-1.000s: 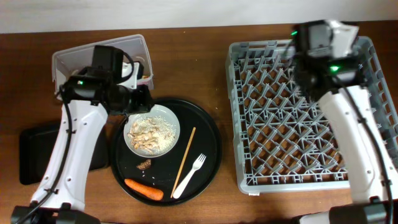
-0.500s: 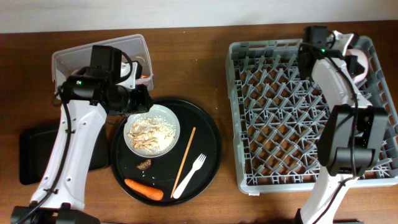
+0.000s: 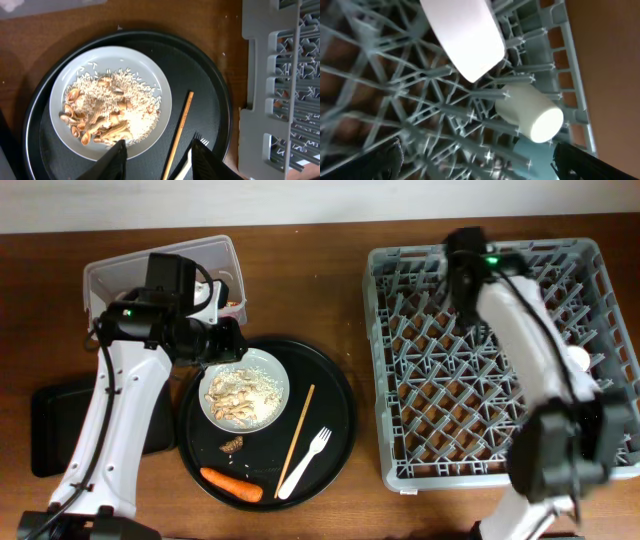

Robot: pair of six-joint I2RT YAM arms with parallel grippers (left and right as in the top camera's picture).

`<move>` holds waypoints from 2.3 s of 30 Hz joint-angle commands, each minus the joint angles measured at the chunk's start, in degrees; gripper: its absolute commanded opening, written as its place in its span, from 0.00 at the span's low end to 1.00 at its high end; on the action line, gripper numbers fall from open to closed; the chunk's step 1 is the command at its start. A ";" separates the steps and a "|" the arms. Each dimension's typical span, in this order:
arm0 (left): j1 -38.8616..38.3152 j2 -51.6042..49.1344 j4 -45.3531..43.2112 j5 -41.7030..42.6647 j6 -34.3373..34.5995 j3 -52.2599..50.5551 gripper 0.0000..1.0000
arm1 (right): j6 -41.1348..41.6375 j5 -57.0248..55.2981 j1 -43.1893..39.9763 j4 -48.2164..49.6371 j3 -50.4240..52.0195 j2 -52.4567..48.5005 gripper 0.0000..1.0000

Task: Sort waste into correct bins and load items into the dishwasher rack
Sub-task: 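Set the pink bowl in the rack's back area with the right gripper, then grasp the white fork with the right gripper and stand it in the rack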

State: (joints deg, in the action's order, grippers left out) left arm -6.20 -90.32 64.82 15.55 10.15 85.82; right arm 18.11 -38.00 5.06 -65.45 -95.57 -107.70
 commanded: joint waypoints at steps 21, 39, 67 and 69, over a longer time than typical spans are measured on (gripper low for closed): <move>0.37 0.66 7.85 -10.91 -0.74 -2.12 0.61 | 28.79 51.65 44.70 7.15 24.57 16.02 0.97; 0.35 0.66 7.91 -10.88 -0.76 -2.12 0.61 | 44.37 40.24 48.57 18.05 25.29 -3.43 0.31; 0.35 0.66 7.87 -10.88 -0.76 -2.12 0.62 | 21.31 35.58 31.69 7.67 24.35 27.02 0.04; 0.35 0.66 7.87 -10.88 -0.76 -2.12 0.62 | 13.35 35.71 23.80 3.43 24.35 31.74 0.04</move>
State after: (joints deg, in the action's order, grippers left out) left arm -6.17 -90.32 72.77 5.08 10.07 84.09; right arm 42.57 -0.73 36.12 -58.98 -70.94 -81.25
